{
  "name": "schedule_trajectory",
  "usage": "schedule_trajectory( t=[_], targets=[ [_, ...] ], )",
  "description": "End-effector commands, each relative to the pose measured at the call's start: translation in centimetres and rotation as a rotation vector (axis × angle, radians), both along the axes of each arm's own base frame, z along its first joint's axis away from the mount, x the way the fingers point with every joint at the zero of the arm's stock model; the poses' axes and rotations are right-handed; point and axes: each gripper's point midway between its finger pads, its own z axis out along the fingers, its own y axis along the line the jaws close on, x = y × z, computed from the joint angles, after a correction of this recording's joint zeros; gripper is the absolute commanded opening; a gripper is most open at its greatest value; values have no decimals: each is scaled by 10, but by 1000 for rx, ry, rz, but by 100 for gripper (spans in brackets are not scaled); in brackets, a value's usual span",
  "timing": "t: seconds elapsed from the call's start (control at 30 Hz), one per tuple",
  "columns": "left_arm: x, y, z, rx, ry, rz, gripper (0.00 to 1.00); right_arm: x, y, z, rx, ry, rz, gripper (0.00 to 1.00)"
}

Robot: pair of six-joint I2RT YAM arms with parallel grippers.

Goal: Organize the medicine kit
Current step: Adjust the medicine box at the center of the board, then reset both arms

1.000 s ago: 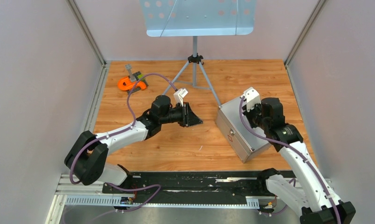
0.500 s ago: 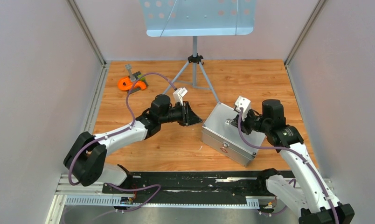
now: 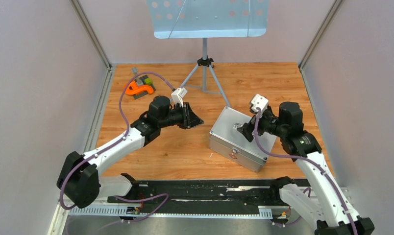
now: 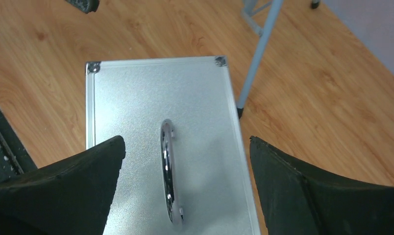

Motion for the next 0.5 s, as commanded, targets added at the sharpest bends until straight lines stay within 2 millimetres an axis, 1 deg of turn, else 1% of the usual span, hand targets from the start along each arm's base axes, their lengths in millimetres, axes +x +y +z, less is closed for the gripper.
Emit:
schedule_trajectory(
  t=[0.0, 0.03, 0.07, 0.1, 0.13, 0.17, 0.2, 0.23, 0.27, 0.3, 0.33, 0.37, 0.4, 0.43, 0.47],
  targets=[
    [11, 21, 39, 46, -97, 57, 26, 18, -24, 75, 127, -155, -254, 100],
    [12, 29, 35, 82, -84, 83, 26, 26, -36, 85, 173, -153, -371, 100],
    [14, 34, 48, 90, -126, 94, 26, 35, -56, 94, 224, -141, -538, 100],
    [15, 42, 45, 127, -118, 123, 26, 44, -76, 98, 260, -119, -694, 100],
    [18, 52, 50, 160, -141, 159, 27, 49, -90, 100, 253, -112, -789, 100],
    [20, 57, 53, 175, -151, 179, 27, 54, -102, 100, 251, -105, -873, 100],
    [22, 69, 57, 206, -166, 221, 29, 58, -114, 101, 259, -97, -965, 100],
    [23, 75, 60, 222, -177, 243, 32, 60, -121, 99, 270, -70, -1020, 100],
    [25, 86, 65, 241, -183, 280, 45, 61, -123, 95, 274, -21, -1037, 100],
    [25, 91, 68, 258, -197, 290, 54, 63, -126, 90, 282, 30, -1057, 100],
    [25, 102, 74, 280, -198, 321, 74, 65, -130, 85, 292, 71, -1085, 100],
    [26, 108, 76, 303, -209, 333, 81, 68, -134, 80, 309, 101, -1118, 100],
    [27, 120, 81, 336, -209, 373, 94, 71, -141, 73, 324, 127, -1160, 100],
    [28, 127, 89, 356, -233, 389, 97, 73, -148, 68, 348, 147, -1197, 100],
    [29, 138, 84, 405, -219, 423, 99, 75, -155, 64, 374, 170, -1234, 100]
  ],
)
